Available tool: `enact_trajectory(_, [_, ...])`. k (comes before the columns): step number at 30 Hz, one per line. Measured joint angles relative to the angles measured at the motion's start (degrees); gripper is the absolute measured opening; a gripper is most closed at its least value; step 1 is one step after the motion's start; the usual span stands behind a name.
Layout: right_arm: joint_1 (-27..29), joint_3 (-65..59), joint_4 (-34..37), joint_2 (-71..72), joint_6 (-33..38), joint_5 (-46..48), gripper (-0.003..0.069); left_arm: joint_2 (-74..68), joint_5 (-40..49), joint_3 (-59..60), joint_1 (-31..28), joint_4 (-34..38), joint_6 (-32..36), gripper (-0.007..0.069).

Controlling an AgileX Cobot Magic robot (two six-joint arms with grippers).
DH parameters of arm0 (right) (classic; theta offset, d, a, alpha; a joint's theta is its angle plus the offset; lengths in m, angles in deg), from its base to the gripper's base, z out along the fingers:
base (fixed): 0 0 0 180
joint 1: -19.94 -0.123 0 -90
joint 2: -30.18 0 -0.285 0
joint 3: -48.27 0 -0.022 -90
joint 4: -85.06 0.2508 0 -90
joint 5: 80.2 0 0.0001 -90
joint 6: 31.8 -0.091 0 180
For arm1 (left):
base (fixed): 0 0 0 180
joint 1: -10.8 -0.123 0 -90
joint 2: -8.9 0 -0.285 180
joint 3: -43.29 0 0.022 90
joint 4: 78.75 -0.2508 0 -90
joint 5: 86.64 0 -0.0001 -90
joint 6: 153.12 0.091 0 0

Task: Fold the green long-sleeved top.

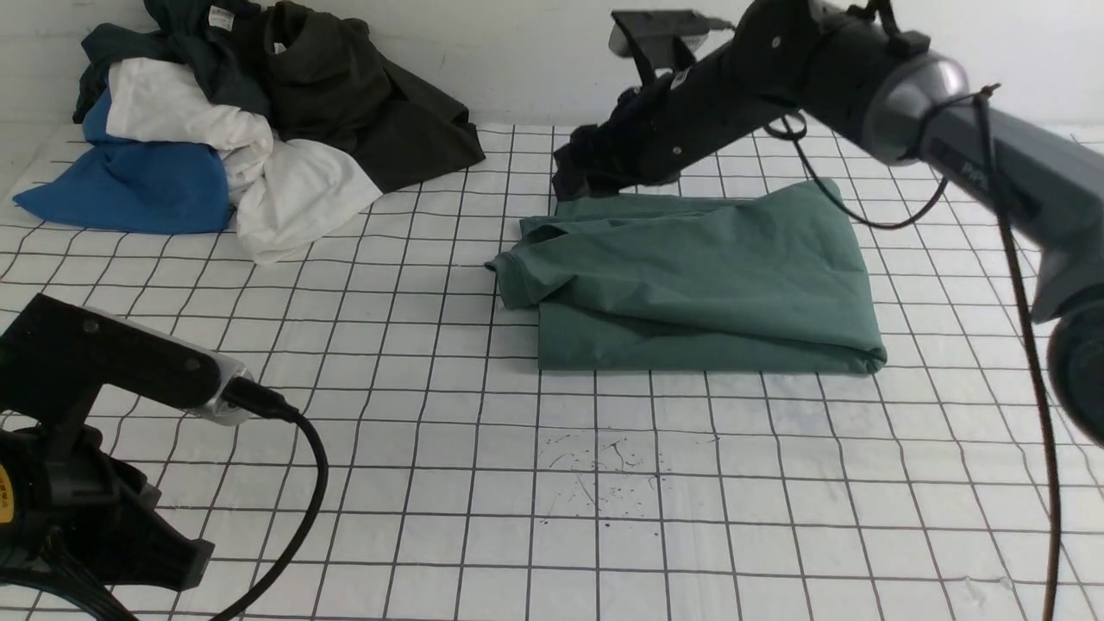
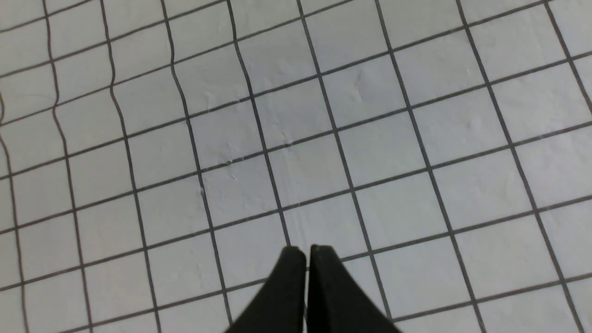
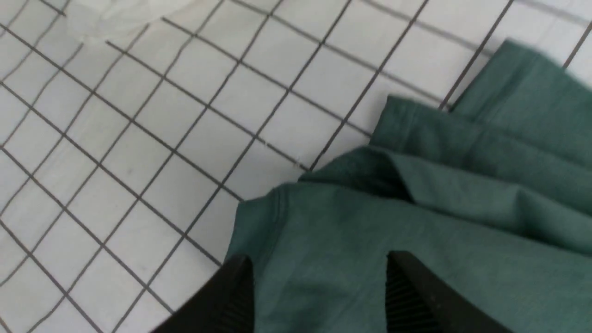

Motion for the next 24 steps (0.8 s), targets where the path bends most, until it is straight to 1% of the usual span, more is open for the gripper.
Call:
enact_trajectory(2, [0.20,0.06,-0.30,1.15,-0.06,0.02,0.0366,0.05,0.00,0.00,0.00,0.08,0.00,-0.0007])
enact_trajectory(5, [0.32,0.17,-0.06,0.72,-0.47,0.84,0.0299,0.61,0.00,-0.05,0.00,0.69,0.15,-0.0007])
enact_trajectory(11, [-0.96,0.17,5.10,-6.38,-0.38,3.12,0.0070,4.77,-0.19,-0.05,0.00,1.66,0.46,-0.0007])
enact_trajectory(13, [-2.19,0.17,5.36,-9.08,-0.12,2.99,0.0015,6.28,-0.19,-0.05,0.00,1.74,0.46,-0.0007])
enact_trajectory(16, [-3.91,0.10,5.15,-10.64,-0.06,2.59,-0.0009,8.31,-0.25,-0.05,0.00,1.76,0.46,-0.0007])
enact_trajectory(19, [-4.22,0.10,5.07,-9.36,0.49,2.53,-0.0012,9.77,-0.43,-0.05,0.00,1.76,0.46,-0.0007])
enact_trajectory(21, [-4.16,0.10,2.77,-4.90,0.81,2.53,-0.0012,11.85,-1.34,-0.05,0.00,1.88,0.48,-0.0007])
enact_trajectory(23, [-4.16,0.80,-1.72,-0.50,0.82,4.20,-0.0012,14.22,-2.54,-0.05,0.12,1.94,0.85,-0.0007])
enact_trajectory(24, [-4.16,0.92,-2.28,0.05,0.82,4.20,-0.0012,14.51,-2.70,-0.05,0.20,1.94,0.96,-0.0007])
